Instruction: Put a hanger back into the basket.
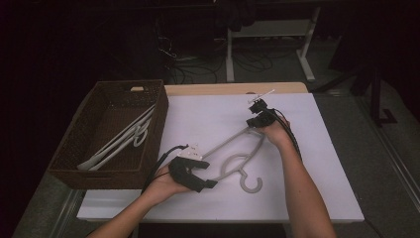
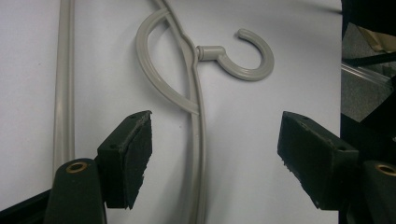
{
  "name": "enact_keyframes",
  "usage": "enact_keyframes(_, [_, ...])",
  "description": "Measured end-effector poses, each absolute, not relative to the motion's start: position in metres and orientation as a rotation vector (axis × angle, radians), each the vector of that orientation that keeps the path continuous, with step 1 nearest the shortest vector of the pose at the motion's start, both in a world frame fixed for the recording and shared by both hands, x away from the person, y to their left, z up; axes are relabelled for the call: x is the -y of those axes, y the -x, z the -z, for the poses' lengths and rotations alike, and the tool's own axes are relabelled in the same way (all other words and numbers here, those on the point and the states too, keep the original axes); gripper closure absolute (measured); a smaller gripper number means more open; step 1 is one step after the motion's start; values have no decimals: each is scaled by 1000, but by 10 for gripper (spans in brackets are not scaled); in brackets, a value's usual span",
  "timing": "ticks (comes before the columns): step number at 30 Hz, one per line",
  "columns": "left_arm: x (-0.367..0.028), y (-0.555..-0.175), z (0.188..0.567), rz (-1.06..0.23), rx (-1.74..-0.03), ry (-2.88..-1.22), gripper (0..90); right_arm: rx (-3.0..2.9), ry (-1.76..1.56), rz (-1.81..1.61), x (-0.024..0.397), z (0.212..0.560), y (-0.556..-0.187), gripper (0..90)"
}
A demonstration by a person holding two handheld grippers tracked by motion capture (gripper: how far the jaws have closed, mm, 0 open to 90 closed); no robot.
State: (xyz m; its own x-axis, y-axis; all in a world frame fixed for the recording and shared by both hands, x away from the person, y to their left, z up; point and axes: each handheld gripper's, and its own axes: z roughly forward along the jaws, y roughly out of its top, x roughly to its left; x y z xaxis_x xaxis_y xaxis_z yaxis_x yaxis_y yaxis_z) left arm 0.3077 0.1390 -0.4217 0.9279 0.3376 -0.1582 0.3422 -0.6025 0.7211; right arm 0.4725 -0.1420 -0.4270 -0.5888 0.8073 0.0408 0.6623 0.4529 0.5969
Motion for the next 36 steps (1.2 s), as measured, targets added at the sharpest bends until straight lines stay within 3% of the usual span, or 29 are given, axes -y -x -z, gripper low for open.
enact_keyframes(17, [-129, -321, 428, -13, -456, -2325, 353, -2493, -1279, -762, 136, 431, -478, 891])
enact_keyframes(36, [-100, -331, 444, 37, -387, -2479, 637, -2509, -1278, -725, 132, 434, -482, 892])
